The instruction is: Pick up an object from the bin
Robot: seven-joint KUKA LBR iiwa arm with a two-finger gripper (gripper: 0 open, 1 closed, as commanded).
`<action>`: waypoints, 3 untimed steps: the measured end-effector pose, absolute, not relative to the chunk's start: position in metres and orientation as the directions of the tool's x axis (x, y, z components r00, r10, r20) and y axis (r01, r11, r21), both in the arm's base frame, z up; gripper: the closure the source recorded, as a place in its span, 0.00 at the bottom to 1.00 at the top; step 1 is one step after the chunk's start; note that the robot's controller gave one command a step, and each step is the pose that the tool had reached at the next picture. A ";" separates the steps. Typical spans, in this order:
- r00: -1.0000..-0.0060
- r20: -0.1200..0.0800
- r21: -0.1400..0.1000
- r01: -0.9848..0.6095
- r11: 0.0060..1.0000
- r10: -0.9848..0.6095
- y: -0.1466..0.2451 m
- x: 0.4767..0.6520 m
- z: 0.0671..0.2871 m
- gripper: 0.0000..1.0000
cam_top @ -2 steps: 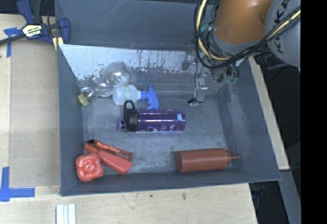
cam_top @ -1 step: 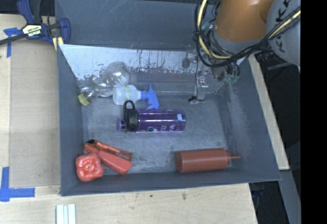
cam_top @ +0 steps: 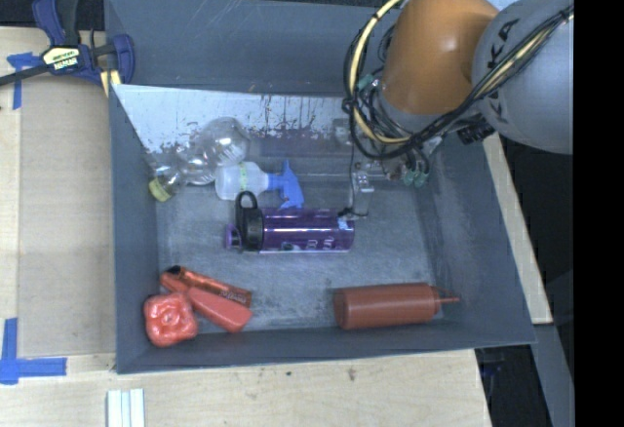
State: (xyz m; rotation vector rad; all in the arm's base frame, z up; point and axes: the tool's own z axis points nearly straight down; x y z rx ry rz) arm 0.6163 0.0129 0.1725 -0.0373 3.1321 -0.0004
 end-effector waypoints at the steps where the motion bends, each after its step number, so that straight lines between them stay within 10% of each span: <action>1: -0.995 -0.002 -0.001 -0.098 0.995 -0.098 0.047 0.593 0.120 0.00; 2: -0.985 -0.004 0.000 -0.173 0.985 -0.173 0.056 0.573 0.093 0.00; 3: -0.994 0.022 -0.005 0.109 0.994 0.109 0.093 0.605 0.078 1.00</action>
Offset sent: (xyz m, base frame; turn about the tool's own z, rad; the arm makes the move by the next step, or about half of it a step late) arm -0.0571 0.0473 -0.0992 -0.2235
